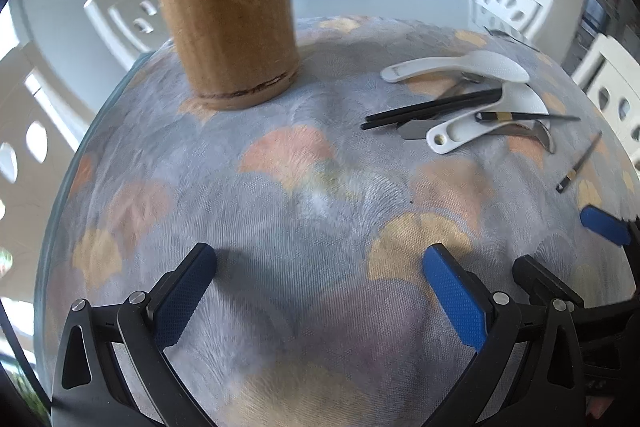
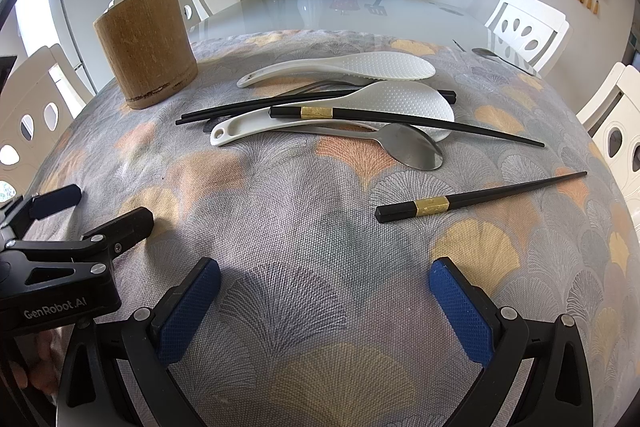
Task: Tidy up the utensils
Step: 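Grasp the wooden holder cup with the left gripper and lift it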
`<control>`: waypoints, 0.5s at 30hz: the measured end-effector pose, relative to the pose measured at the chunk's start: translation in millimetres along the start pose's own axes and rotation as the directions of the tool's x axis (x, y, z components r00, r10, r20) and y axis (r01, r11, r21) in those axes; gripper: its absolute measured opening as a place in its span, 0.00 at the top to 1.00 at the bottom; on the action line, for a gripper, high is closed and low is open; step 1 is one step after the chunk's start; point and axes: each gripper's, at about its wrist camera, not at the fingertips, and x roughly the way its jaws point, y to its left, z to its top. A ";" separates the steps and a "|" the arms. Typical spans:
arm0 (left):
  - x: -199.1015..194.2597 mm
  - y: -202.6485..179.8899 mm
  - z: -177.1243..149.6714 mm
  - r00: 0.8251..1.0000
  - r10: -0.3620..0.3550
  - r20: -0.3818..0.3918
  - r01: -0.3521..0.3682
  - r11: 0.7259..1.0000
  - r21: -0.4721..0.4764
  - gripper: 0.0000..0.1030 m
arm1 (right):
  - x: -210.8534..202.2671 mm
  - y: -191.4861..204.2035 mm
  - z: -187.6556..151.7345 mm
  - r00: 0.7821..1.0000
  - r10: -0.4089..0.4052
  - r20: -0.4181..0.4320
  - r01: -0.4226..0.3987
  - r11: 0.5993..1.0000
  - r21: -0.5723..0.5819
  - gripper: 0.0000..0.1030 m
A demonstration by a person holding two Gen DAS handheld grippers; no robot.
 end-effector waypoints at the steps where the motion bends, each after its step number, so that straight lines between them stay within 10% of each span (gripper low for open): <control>1: -1.6 2.2 1.0 1.000 0.005 0.012 -0.006 1.000 0.012 0.00 | 0.1 0.3 0.0 1.000 -0.003 0.000 0.003 1.000 -0.003 0.00; 15: 12.0 45.1 86.5 0.941 0.096 0.325 -0.132 0.987 0.090 0.00 | -4.0 -2.5 -1.6 1.000 -0.001 -0.002 0.001 1.000 0.005 0.00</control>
